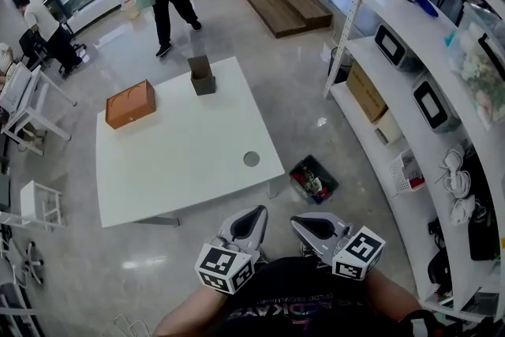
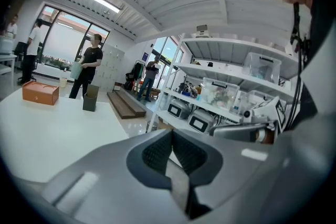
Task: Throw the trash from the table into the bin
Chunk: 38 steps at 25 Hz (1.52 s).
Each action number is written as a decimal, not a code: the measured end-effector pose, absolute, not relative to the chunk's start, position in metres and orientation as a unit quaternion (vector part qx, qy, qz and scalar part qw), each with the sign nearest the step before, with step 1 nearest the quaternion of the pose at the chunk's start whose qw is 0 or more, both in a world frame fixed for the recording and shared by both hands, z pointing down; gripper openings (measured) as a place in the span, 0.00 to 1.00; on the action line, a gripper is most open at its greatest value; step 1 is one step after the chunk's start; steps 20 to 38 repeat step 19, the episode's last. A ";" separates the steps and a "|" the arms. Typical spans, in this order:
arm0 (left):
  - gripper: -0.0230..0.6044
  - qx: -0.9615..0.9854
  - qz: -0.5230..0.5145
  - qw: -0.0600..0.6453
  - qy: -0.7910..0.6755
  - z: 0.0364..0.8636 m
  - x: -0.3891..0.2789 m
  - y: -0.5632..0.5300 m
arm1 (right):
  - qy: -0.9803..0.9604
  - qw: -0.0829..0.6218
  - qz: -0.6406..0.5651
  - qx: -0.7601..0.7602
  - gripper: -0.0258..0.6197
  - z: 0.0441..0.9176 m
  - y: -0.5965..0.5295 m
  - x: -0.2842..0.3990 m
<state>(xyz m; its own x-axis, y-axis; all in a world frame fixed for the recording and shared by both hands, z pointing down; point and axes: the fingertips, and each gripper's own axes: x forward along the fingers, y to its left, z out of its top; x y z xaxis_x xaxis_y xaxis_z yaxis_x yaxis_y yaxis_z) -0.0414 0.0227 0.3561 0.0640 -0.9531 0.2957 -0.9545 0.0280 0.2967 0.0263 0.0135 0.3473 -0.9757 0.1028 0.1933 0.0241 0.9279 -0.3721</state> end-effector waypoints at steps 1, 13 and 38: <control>0.05 0.697 0.001 0.216 -0.684 0.357 -0.042 0.022 | -0.976 0.106 0.189 -0.032 0.04 0.347 0.013 0.026; 0.05 0.699 -0.009 0.207 -0.684 0.343 -0.046 -0.002 | -0.974 0.109 0.194 -0.046 0.04 0.349 0.007 0.017; 0.05 0.694 -0.011 0.215 -0.688 0.349 -0.053 -0.005 | -0.976 0.105 0.186 -0.048 0.04 0.351 -0.002 0.012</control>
